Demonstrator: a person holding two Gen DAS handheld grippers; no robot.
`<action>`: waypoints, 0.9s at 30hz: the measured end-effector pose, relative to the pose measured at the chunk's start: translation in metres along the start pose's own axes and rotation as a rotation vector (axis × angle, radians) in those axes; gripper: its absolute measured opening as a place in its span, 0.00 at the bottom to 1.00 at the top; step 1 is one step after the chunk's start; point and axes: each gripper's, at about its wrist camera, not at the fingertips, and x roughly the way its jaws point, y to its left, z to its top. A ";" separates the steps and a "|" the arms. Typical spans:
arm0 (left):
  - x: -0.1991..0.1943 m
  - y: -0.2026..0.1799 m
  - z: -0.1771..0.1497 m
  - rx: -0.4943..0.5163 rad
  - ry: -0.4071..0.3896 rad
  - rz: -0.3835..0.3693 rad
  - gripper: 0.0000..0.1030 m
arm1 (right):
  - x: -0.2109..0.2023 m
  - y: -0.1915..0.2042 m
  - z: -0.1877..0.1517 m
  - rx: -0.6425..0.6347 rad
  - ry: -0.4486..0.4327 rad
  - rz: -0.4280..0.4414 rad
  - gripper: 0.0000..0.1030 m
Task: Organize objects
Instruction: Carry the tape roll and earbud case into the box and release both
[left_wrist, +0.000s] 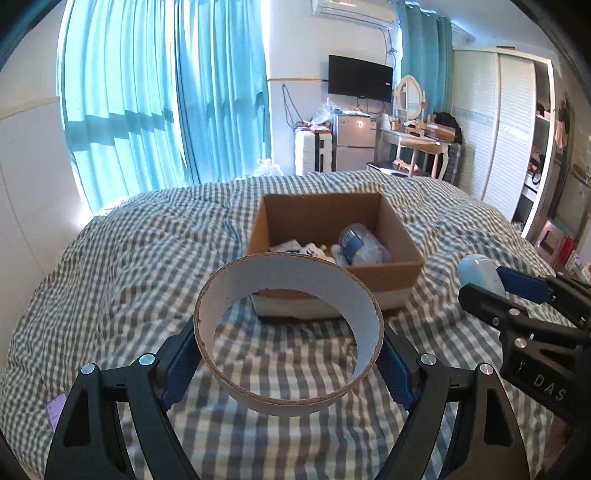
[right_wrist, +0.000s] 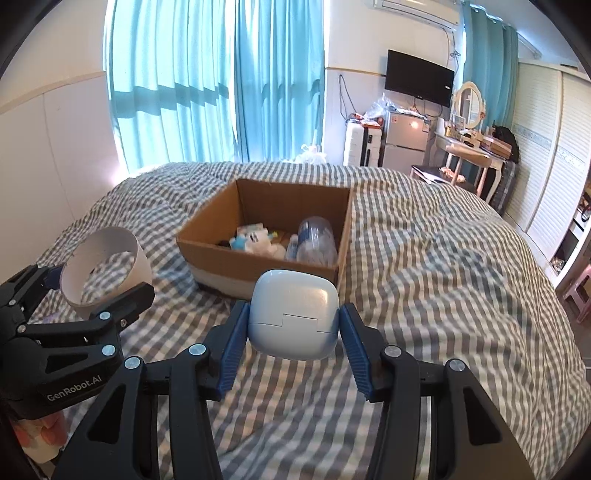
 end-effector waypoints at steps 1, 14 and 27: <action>0.002 0.001 0.004 -0.001 -0.002 -0.001 0.83 | 0.001 0.000 0.005 -0.006 -0.003 0.002 0.48; 0.066 0.030 0.084 -0.019 -0.019 -0.011 0.83 | 0.046 -0.013 0.099 -0.037 -0.035 0.058 0.48; 0.164 0.011 0.117 0.061 0.042 -0.062 0.83 | 0.147 -0.030 0.150 -0.063 0.033 0.084 0.48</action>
